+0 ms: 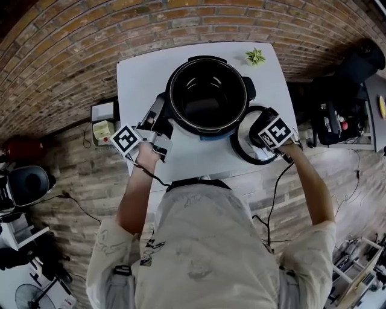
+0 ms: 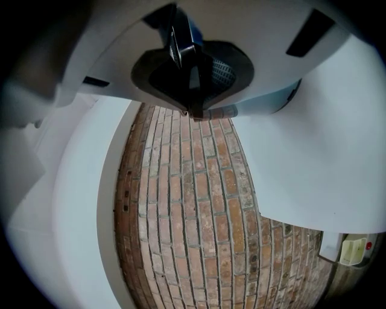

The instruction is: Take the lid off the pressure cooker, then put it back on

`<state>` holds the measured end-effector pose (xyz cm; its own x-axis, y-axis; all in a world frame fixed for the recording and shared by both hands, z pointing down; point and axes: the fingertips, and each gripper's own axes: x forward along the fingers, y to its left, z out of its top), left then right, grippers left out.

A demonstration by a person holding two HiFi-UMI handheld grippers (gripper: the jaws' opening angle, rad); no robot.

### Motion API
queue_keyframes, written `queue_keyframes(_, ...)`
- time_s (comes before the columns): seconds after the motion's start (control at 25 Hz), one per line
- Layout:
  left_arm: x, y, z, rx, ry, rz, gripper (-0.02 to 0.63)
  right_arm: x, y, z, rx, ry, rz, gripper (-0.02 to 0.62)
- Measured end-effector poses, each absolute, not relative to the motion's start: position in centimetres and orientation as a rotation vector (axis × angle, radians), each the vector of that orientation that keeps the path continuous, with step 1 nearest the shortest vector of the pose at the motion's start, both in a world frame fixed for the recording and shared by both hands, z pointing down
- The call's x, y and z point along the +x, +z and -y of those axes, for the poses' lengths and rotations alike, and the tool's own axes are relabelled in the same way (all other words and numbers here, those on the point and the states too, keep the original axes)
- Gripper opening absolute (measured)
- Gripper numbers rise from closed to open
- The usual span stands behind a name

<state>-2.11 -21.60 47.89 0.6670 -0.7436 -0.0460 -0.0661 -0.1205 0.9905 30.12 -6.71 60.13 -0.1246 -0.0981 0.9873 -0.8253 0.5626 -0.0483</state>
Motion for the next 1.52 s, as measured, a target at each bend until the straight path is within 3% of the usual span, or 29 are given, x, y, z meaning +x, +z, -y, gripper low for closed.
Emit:
queue_keyframes(0.76,-2.2,48.0,21.6,1.620,-0.662,0.672,0.080,30.0,61.6,6.5,0.819,0.756,1.620,0.296)
queue_keyframes(1.12,-2.1,48.3,21.7,1.656,-0.648,0.716,0.116,30.3,61.5,6.6,0.829,0.718,1.671,0.299)
queue_keyframes(1.28,-2.4,48.4,21.6,1.654,-0.639,0.740,0.138,30.3,61.3,7.0,0.862,0.707,1.710,0.373)
queue_keyframes(1.52,-3.5,48.2,21.0,1.695,-0.593,0.809,0.176,29.5,59.1,7.9,0.946,0.726,1.829,0.393)
